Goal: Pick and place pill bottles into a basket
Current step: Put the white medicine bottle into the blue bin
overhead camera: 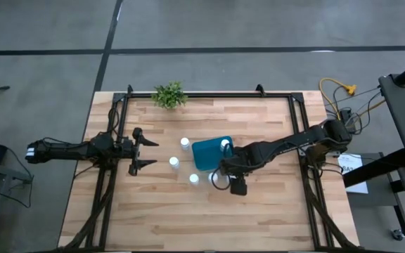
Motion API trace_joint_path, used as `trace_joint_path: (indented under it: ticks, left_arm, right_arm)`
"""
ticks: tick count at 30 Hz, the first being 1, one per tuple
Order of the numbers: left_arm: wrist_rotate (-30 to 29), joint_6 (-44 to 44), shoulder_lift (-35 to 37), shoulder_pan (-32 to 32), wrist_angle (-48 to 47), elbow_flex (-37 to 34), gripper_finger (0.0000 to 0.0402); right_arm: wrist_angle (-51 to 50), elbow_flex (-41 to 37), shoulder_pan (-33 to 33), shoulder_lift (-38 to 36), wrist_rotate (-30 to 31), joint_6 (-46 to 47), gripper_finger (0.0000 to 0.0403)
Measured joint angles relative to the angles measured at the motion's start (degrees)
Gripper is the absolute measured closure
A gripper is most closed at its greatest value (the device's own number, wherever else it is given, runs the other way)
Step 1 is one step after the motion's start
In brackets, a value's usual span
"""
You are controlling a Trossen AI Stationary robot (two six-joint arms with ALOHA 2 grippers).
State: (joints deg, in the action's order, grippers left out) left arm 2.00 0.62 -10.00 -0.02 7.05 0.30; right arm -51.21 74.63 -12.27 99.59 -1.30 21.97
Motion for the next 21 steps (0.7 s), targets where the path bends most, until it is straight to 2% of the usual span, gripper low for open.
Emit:
trace_joint_path:
  ticks: [21]
  left_arm:
    - [0.0,0.0,0.0,0.0,0.0,0.0,0.0107]
  right_arm:
    - [4.0,-1.1,0.9,0.0,1.2,-3.0,0.0177]
